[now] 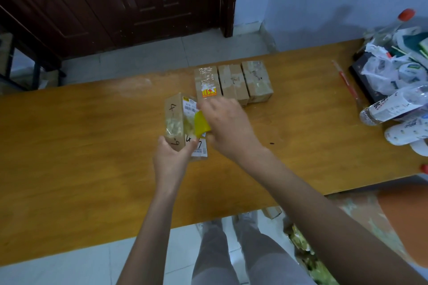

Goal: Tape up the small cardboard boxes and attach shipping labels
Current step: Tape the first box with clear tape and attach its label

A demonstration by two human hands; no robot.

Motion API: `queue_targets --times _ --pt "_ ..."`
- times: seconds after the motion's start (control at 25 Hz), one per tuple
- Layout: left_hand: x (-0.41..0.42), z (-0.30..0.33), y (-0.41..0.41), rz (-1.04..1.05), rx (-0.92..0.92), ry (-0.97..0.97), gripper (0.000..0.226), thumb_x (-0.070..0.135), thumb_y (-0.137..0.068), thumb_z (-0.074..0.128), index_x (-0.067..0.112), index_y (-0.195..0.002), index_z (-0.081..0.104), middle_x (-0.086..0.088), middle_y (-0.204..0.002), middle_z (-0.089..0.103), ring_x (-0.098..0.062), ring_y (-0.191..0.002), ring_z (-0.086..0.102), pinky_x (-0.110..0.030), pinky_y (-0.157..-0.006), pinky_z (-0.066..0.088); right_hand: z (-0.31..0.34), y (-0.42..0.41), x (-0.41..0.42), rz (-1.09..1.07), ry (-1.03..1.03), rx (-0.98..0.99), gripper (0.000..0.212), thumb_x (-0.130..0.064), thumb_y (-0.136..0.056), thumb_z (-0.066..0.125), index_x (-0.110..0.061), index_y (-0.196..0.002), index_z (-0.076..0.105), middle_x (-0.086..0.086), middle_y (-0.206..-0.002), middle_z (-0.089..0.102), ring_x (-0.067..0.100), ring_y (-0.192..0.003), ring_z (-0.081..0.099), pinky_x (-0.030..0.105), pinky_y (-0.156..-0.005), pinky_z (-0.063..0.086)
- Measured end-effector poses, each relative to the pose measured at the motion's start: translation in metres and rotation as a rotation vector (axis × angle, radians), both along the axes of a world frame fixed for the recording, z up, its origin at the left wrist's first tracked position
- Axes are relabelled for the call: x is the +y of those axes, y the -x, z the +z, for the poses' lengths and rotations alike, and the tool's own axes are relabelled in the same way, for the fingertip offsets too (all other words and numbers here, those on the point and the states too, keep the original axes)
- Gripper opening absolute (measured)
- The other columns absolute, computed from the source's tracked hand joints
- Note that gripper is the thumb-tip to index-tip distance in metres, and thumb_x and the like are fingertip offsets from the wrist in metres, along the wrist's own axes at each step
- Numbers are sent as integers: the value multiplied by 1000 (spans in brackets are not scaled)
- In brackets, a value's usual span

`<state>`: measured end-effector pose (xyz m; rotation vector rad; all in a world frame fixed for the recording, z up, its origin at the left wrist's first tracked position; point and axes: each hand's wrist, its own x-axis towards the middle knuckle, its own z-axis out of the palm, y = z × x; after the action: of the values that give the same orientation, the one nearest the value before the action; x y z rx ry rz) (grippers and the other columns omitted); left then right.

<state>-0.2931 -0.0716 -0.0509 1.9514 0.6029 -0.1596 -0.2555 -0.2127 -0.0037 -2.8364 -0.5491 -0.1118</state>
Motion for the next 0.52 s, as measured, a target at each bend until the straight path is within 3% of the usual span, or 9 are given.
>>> queue_targets --times 0.08,0.16,0.32,0.4,0.52 --pt "11 -4 0 1 44 216 43 46 -68 79 26 -100 58 5 -93 69 -20 -92 68 -37 -74 53 -5 -8 -28 -101 -239 68 52 -12 -73 76 -9 -119 54 5 -110 60 23 -101 55 33 -82 45" --pt "11 -4 1 20 60 373 55 52 -59 78 26 -103 61 0 -100 72 -23 -96 69 -50 -87 55 -14 -8 -41 -200 -511 135 41 -5 -80 67 -5 -119 53 9 -100 59 21 -86 55 28 -67 43" --pt "1 2 -8 21 39 419 56 50 -57 79 24 -104 62 -2 -102 72 -25 -98 69 -50 -89 55 -17 -4 -28 -274 -806 142 35 15 -78 54 0 -108 54 4 -85 54 8 -67 47 14 -54 33" --pt "8 6 -11 77 21 469 48 39 -60 78 19 -102 64 -3 -97 73 -24 -91 70 -43 -80 56 -9 -9 -37 -218 -666 -23 38 16 -70 54 -1 -103 55 5 -88 56 12 -73 48 14 -58 33" --pt "39 10 -16 155 -84 488 42 29 -62 77 14 -100 65 -1 -87 74 -18 -77 73 -28 -59 55 2 -29 -71 -219 -51 -298 41 11 -65 54 -6 -101 60 9 -94 62 28 -84 54 33 -70 38"
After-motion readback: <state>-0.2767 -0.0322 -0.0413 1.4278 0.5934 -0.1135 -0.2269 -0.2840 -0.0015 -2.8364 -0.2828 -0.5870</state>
